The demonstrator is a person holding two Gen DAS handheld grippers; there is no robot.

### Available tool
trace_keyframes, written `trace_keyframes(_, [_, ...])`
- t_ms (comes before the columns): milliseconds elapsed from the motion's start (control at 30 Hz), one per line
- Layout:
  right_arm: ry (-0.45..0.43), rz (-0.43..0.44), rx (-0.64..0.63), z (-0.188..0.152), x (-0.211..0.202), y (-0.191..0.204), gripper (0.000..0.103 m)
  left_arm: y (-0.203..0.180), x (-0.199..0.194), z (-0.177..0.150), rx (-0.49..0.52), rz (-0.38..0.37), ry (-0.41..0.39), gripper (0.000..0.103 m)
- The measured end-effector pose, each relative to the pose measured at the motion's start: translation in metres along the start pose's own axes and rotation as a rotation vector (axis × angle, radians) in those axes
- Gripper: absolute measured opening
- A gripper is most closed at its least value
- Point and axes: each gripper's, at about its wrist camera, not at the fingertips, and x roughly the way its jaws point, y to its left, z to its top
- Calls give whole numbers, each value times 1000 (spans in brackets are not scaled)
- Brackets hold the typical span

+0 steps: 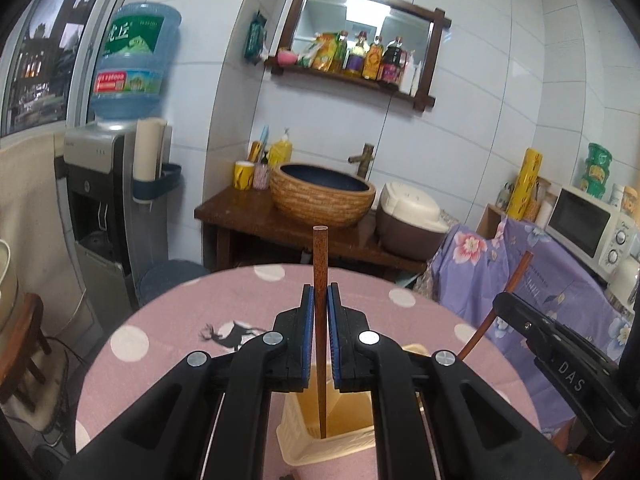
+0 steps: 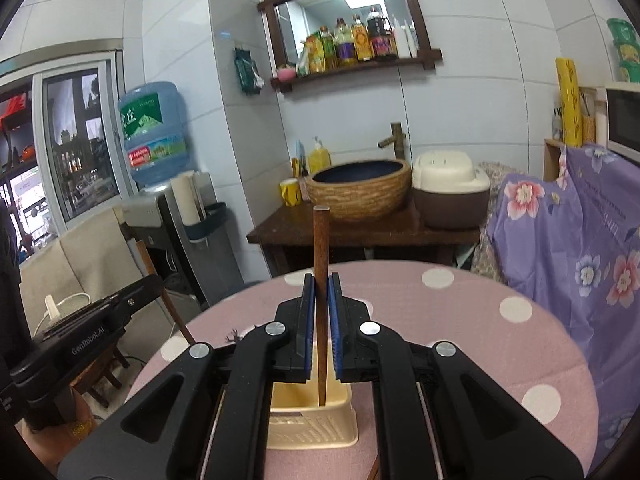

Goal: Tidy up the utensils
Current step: 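Open the right tool to drop its chopstick into the caddy while the left tool drops its own, then move both tools back down toward the remaining utensils beside the caddy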

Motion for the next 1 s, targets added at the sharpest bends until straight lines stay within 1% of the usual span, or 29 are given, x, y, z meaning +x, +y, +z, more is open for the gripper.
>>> trace_keyframes(100, [25,2,5,-10,7,-2,8,6,10,-9,-4,15,26,8])
trace_keyframes(233, [37,3,7,-17,13,-4,8,9,19,-15,-7,13,59,8])
trace_keyframes(333, [33,8,12,-18,13,-5,8,7,19,-18,3,14,57,8])
trace_keyframes(367, [32,16,15,-19,13,-6,9,6,18,-18,4,13,57,11])
trace_keyframes(433, [30,26,19,-21,10,-7,15,6,12,-19,3,5,57,32])
trace_keyframes(467, [25,24,21,-23,6,-7,29,6,8,-21,2,7,49,57])
trace_keyframes(500, [17,25,23,-24,1,-8,52,6,2,-22,2,13,31,67])
trace_keyframes(533, [4,23,30,-26,-4,-9,61,6,-6,-25,7,17,6,67])
trace_keyframes(567, [-9,20,35,-27,-10,-11,64,5,-12,-28,18,18,-6,68])
trace_keyframes(633, [-14,8,19,-31,-20,-11,64,4,-25,-35,48,24,-6,74])
trace_keyframes(767, [3,-7,-10,-47,-41,-12,65,8,-48,-55,67,20,9,88])
trace_keyframes(867, [37,-13,-23,-63,-53,-15,73,13,-56,-75,81,23,62,92])
trace_keyframes(1000, [109,-33,-29,-91,-64,-20,76,20,-59,-106,91,32,148,93])
